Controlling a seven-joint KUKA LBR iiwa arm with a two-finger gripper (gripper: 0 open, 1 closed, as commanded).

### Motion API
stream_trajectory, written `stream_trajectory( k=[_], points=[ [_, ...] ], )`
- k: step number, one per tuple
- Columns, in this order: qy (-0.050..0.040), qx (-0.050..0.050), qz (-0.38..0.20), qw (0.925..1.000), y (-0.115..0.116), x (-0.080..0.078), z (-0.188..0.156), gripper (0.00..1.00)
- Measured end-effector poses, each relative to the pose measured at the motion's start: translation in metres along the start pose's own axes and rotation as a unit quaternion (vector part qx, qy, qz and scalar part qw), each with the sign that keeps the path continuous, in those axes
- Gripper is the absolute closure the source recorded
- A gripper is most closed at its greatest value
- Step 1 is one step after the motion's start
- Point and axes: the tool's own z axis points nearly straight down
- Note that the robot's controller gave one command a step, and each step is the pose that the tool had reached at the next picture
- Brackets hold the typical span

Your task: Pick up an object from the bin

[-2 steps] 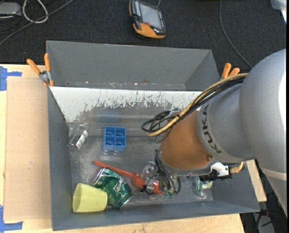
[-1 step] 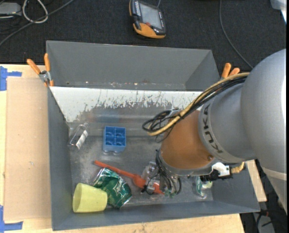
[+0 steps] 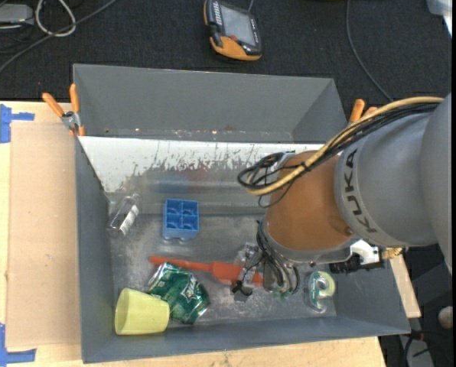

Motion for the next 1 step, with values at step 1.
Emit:
stream_trajectory(
  k=[1],
  points=[
    [0.0007, 0.0, -0.001, 1.0, -0.0005, 0.0004, -0.0225, 1.0]
  ],
)
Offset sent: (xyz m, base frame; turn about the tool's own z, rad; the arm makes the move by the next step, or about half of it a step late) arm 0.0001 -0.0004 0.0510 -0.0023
